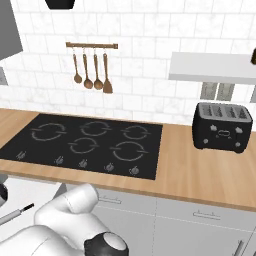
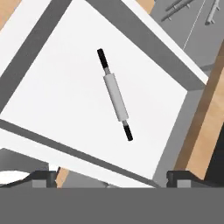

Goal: Pick the rolling pin from the drawer and place it on the counter.

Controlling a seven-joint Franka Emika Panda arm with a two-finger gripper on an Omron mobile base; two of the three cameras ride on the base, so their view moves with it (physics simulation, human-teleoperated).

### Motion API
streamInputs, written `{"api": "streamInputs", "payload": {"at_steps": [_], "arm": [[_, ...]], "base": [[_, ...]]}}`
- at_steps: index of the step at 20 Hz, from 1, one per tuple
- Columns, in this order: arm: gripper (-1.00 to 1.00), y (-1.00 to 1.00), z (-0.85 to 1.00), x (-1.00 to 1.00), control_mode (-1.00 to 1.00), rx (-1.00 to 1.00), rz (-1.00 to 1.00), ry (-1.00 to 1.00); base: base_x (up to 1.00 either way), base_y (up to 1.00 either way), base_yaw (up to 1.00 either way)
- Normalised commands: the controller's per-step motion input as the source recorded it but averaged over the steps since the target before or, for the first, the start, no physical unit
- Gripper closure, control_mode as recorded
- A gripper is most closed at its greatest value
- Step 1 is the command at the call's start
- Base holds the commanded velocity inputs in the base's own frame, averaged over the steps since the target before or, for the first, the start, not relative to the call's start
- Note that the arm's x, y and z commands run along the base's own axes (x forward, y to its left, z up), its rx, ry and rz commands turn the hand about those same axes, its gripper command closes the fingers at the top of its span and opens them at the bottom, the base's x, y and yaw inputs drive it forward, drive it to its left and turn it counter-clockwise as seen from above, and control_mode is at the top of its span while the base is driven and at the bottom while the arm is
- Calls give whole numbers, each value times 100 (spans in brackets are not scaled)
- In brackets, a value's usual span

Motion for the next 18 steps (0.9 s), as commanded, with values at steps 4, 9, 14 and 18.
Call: {"api": "streamInputs", "payload": {"at_steps": [4, 9, 14, 18], "arm": [[-100, 91, -1, 57, -100, -13, 26, 44], [-100, 62, -20, 1, -100, -13, 25, 25], [-100, 6, -54, 0, -100, 0, 26, 3], [-100, 15, -44, 4, -100, -1, 36, 4]], "base": [[0, 0, 0], [0, 0, 0], [0, 0, 0], [0, 0, 0]]}}
